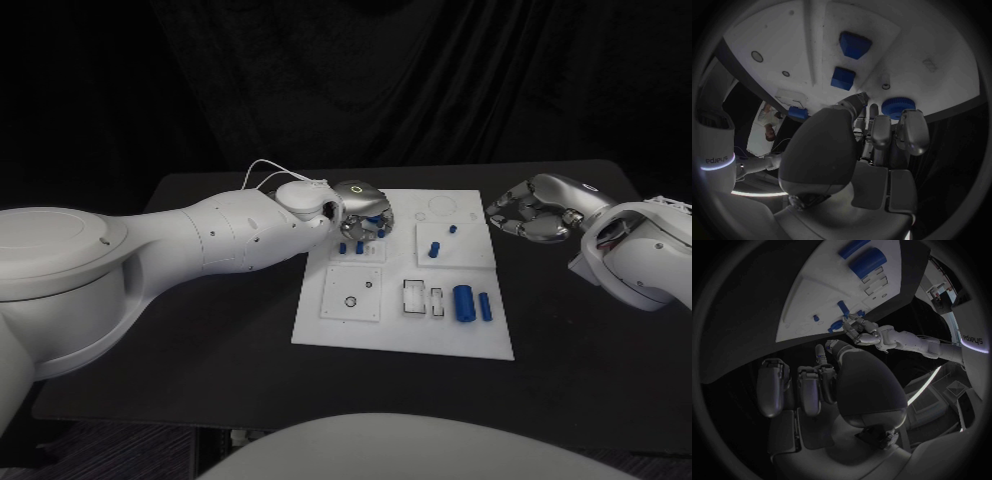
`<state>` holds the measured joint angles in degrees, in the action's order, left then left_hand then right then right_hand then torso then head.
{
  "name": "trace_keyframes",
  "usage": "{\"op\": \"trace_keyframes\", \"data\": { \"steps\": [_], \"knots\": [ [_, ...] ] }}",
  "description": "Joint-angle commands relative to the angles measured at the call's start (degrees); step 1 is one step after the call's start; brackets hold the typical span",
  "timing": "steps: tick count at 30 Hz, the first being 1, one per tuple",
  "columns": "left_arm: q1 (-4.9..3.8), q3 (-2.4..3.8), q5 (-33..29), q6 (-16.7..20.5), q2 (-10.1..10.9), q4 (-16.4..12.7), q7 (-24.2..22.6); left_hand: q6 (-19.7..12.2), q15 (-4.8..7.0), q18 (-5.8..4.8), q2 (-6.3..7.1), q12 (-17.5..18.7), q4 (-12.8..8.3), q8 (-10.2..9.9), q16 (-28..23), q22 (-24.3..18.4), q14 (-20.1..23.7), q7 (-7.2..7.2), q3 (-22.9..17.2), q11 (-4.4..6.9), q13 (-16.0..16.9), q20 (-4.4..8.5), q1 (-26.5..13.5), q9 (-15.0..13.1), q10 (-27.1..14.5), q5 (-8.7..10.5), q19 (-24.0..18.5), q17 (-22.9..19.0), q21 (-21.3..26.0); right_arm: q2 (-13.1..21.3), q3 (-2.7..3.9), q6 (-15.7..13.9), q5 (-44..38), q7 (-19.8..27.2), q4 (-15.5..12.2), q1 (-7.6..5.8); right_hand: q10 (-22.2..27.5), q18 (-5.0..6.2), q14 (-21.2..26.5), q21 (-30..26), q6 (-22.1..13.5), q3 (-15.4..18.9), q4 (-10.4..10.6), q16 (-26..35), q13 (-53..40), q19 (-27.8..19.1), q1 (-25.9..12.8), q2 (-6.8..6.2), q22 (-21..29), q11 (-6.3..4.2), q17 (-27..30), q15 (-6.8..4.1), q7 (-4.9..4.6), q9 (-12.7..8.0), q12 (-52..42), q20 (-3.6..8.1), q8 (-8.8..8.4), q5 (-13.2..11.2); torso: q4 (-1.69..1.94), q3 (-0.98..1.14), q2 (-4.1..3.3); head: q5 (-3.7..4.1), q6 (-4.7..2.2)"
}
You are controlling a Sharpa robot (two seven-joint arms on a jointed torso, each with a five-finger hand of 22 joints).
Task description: Assemble the parts on the task board
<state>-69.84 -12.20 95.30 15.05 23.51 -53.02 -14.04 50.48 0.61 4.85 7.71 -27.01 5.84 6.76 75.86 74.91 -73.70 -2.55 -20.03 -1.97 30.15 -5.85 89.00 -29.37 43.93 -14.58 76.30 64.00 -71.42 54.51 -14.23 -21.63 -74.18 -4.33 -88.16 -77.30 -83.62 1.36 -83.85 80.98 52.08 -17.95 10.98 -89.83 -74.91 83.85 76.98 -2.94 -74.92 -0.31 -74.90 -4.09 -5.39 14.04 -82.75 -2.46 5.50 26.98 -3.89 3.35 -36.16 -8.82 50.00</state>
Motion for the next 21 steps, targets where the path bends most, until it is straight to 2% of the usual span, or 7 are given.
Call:
{"op": "trace_keyframes", "data": {
  "steps": [1, 13, 21],
  "knots": [
    [0.21, 0.05, 0.22, -0.45, -0.33, 0.18, -0.71, 0.23, 0.31, -0.19, -0.31, -0.20, -0.07, -0.11, -0.02, 8.90, 0.16, 0.34, -0.18, 0.04, -0.08, 0.12, -0.30, 0.03, 0.71, -0.26, -0.26, -0.16, 0.23, -0.03, 0.04, -0.35, -0.11, -0.31, 0.03, 0.12, 0.22, 0.96, -6.15, -0.13, 0.28, -0.01, -0.35, -0.17, -4.96, 0.92, 0.22, 0.09, -12.00, 0.00, -15.10, 0.40, 0.04, -0.05, 0.14, -0.28, -0.21, 0.21, 0.03, -0.02, -0.02, -0.05, 0.00],
    [0.52, 0.06, 0.22, -0.32, -0.94, 0.73, -0.83, 0.66, 0.55, -0.18, -0.67, -0.11, -0.14, -0.06, -0.09, 8.90, 0.30, 0.17, -0.48, 0.41, -0.32, 0.22, -0.36, -0.04, 2.00, -0.24, -0.26, -0.43, 0.38, -0.16, 0.04, -0.14, -0.11, -0.45, 0.05, 0.12, 0.24, 0.97, -6.15, -0.15, 0.36, -0.04, -0.39, -0.17, -4.93, 0.92, 0.21, 0.13, -11.99, 0.00, -15.10, 0.40, 0.03, -0.05, 0.16, -0.29, -0.19, 0.21, 0.06, -0.04, -0.03, 0.10, 0.00],
    [0.76, 0.06, 0.22, -0.15, -1.56, 1.55, -0.91, 1.70, 0.87, -0.22, -1.17, -0.37, -0.39, 0.20, -0.13, 8.97, 0.34, -0.06, -0.65, 0.89, -0.40, 0.37, -0.47, -0.25, 4.66, -0.28, -0.09, -0.76, 0.37, -0.38, 0.04, 0.03, -0.11, -0.54, 0.18, 0.12, 0.24, 0.97, -6.15, -0.15, 0.36, -0.04, -0.39, -0.17, -4.93, 0.92, 0.21, 0.13, -11.99, 0.00, -15.10, 0.40, 0.03, -0.05, 0.16, -0.29, -0.19, 0.21, 0.04, -0.03, -0.04, -0.20, 0.00]
  ]
}}
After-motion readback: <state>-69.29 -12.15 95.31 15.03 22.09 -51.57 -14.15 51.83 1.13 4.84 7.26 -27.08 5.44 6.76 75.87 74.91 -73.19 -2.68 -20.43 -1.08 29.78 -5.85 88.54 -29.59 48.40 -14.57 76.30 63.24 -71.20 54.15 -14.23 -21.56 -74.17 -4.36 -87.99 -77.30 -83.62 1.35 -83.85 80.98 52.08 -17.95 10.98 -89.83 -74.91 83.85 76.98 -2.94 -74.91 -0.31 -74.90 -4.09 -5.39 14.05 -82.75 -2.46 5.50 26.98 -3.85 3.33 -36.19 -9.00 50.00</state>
